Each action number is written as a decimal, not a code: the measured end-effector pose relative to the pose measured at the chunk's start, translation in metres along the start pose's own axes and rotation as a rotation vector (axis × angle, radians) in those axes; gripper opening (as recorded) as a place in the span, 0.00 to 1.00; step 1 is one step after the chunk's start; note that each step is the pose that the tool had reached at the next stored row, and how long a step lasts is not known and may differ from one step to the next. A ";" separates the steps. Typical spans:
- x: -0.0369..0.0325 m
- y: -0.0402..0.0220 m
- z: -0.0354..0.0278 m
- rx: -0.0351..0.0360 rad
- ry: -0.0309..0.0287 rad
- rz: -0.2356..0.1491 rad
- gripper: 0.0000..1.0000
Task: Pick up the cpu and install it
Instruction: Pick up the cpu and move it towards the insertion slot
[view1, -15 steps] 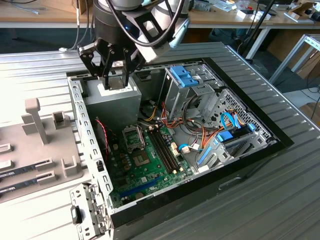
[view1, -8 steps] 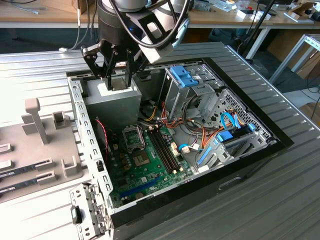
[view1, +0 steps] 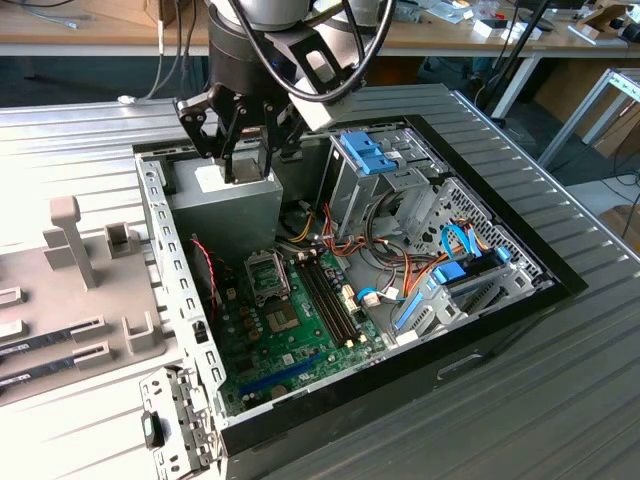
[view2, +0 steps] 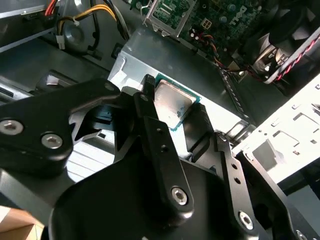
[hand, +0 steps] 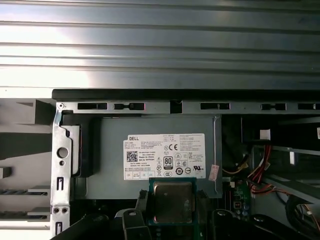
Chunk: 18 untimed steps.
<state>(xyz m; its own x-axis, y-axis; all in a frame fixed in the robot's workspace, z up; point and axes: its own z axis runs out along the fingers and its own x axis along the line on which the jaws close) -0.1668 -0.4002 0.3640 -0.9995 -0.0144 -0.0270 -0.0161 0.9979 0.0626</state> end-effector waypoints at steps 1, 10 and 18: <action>-0.0010 -0.0002 0.0004 0.0001 0.0001 0.000 0.47; -0.0083 -0.0058 0.0069 0.0000 0.0002 0.000 0.47; -0.0142 -0.0088 0.0088 0.0007 0.0001 0.000 0.47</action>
<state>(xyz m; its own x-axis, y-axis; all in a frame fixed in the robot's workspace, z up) -0.1522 -0.4082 0.3551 -0.9995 -0.0144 -0.0269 -0.0160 0.9980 0.0619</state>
